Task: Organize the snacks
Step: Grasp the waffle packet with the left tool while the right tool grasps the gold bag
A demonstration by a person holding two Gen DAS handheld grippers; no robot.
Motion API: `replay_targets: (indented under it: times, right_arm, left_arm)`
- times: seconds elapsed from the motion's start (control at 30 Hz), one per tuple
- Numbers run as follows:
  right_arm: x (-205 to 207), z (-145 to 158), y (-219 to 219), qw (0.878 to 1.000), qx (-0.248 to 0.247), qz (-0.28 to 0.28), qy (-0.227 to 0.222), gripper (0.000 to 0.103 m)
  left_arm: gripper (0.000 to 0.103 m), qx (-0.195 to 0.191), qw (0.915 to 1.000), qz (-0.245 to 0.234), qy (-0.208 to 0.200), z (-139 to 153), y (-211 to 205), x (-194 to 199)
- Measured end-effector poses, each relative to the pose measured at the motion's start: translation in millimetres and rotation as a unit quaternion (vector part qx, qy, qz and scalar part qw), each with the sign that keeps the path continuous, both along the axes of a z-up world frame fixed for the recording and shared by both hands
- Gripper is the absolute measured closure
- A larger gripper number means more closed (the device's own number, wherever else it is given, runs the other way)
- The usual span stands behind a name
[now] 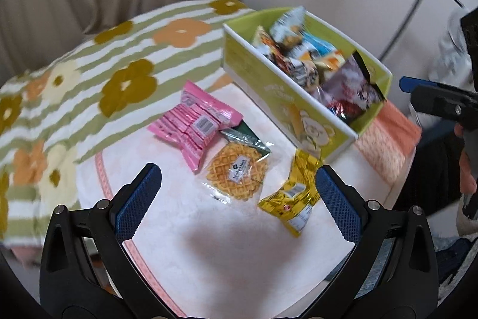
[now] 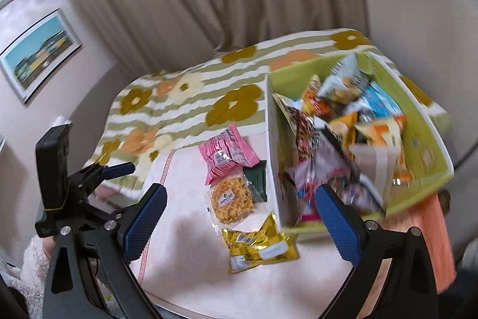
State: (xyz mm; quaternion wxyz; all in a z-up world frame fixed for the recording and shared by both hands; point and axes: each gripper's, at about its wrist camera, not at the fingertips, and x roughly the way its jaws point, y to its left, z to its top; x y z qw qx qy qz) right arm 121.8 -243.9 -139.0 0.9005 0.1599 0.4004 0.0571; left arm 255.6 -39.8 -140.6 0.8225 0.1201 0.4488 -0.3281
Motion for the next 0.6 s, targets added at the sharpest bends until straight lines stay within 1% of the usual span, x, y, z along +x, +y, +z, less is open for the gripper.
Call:
replay_targets:
  times: [0.07,0.17,0.33,0.43,0.5,0.53,0.6]
  right_arm:
    - [-6.7,-7.2,8.9,0.999,-0.007,-0.032,0.012,0.004]
    - [-15.5,-22.5,18.1,0.997,0.002,-0.073,0.035,0.004]
    - [-23.9,-64.8,29.1,0.987,0.025,-0.134,0.085,0.004]
    - [-23.6,-97.5,28.5,0.974,0.052,-0.184,0.119,0.004]
    - [-20.1,-118.2,28.2,0.963,0.044,-0.222,0.149,0.004]
    - [-17.8,-126.7,28.5,0.958,0.045,-0.233,0.159,0.004]
    - [-15.4,-141.8,28.9,0.952,0.059,-0.251,0.163,0.004]
  left_arm:
    - [0.001,0.002,0.9993,-0.036,0.007,-6.7,-2.8,7.4]
    - [0.001,0.008,0.9967,-0.078,0.021,-19.6,-10.0,17.8]
    - [0.002,0.025,0.9883,-0.141,0.052,-54.7,-29.4,33.2]
    - [0.005,0.037,0.9836,-0.162,0.07,-80.5,-42.5,40.9]
    - [0.006,0.047,0.9803,-0.174,0.08,-97.5,-51.3,45.3]
    - [0.007,0.056,0.9785,-0.18,0.083,-107.9,-56.2,47.4]
    - [0.007,0.064,0.9762,-0.188,0.088,-121.6,-62.6,50.2]
